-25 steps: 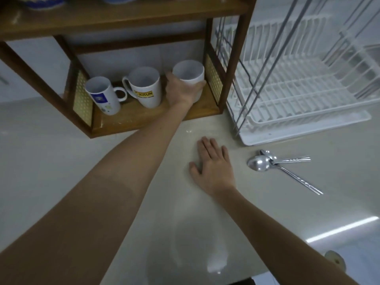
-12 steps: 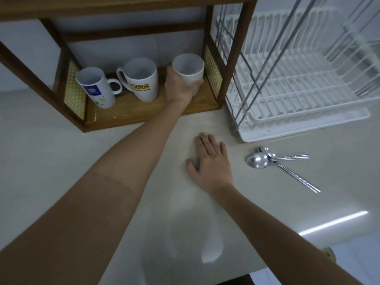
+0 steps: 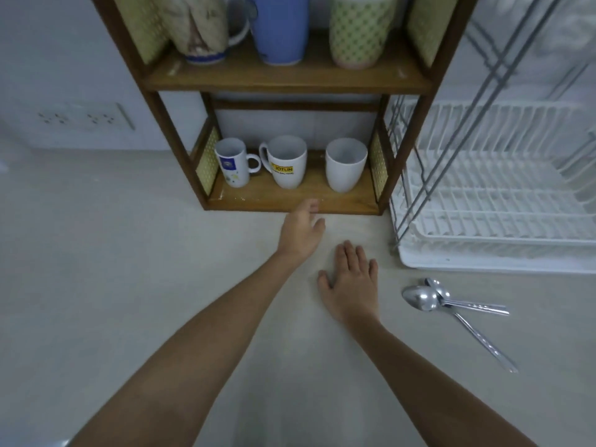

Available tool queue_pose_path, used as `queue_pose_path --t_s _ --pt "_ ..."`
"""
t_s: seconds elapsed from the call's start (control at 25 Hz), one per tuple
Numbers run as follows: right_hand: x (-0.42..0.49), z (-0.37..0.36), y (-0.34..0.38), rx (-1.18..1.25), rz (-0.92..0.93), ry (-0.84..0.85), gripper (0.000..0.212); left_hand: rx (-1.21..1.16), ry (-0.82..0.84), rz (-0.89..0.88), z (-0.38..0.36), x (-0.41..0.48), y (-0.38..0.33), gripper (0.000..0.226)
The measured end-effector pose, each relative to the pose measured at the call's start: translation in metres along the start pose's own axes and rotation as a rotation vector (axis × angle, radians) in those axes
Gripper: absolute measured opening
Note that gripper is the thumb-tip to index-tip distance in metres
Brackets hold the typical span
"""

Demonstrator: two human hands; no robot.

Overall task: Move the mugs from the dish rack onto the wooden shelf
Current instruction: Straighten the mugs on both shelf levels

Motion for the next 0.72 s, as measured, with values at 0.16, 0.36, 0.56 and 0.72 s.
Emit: queue_pose_path --t_s 0.16,0.36,0.56,0.72 --pt "0.005 0.023 0.011 0.089 0.025 -0.045 0.065 0.026 -0.127 -0.002 0.048 -0.031 -0.003 0.034" --pt "0.035 0.15 0.069 0.153 0.293 -0.454 0.039 -0.001 -0.398 -0.139 0.151 -0.035 -0.072 0.03" --pt "0.085 0.298 0.116 0.123 0.462 -0.722 0.029 -0.033 -0.616 -0.281 0.264 -0.028 -0.158 0.033" --pt "0.164 0.373 0.133 0.103 0.387 -0.553 0.032 0.335 -0.574 -0.301 0.312 0.006 -0.214 0.045"
Point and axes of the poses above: each hand's wrist, its own x-axis towards the middle knuckle, its own z-axis out of the back of the hand, y = z × x, the point moved 10 cm from there along x, towards the middle knuckle, and after that the axes turned 14 degrees about z, right-handed, at the moved point
